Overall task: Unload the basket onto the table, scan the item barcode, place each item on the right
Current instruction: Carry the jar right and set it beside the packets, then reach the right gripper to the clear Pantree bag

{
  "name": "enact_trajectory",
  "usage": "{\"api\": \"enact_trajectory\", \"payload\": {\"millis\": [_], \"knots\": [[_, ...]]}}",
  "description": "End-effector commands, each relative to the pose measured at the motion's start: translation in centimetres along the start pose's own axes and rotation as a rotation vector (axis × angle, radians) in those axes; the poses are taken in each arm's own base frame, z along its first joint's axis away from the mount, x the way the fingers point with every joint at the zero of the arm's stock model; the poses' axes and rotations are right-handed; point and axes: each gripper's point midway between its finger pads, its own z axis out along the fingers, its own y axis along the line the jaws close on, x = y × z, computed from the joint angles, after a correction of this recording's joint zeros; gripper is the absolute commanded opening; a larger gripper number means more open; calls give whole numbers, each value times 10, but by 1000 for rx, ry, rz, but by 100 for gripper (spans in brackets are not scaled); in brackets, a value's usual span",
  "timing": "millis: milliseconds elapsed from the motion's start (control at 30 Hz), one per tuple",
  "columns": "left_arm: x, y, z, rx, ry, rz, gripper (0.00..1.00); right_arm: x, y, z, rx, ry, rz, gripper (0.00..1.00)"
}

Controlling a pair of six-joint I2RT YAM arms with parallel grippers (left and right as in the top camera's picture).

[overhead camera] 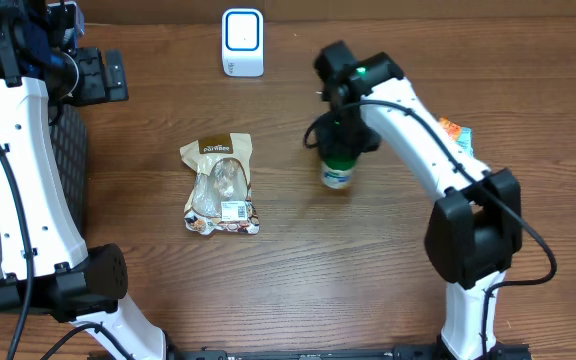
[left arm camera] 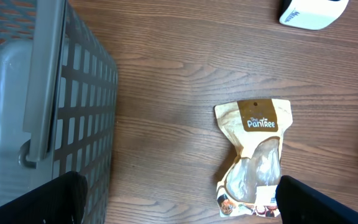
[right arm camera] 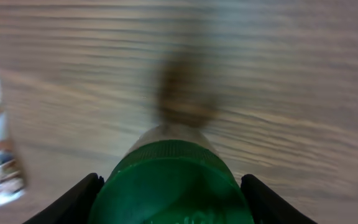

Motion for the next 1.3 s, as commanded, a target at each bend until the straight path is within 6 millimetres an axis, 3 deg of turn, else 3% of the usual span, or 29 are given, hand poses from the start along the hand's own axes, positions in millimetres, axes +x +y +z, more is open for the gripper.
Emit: {"api": "enact_trajectory", "payload": {"millis": [0, 267, 467, 633, 767, 967, 1267], "knots": [[0, 1, 1, -7, 2, 17, 100, -5, -44, 0, 69, -10, 148, 37], [0, 2, 1, -7, 2, 17, 100, 1, -107, 1, 107, 39, 290, 36], [0, 2, 1, -7, 2, 17, 99, 18, -133, 13, 125, 103, 350, 38], [0, 2, 1, -7, 2, 17, 99, 27, -155, 22, 204, 120, 367, 45], [0, 2, 1, -7, 2, 17, 99, 26, -163, 22, 202, 114, 393, 47], [0, 2, 1, -7, 3, 17, 99, 25, -159, 16, 153, 122, 409, 64], [0, 2, 1, -7, 3, 17, 99, 6, -158, -43, 140, 41, 410, 89]]}}
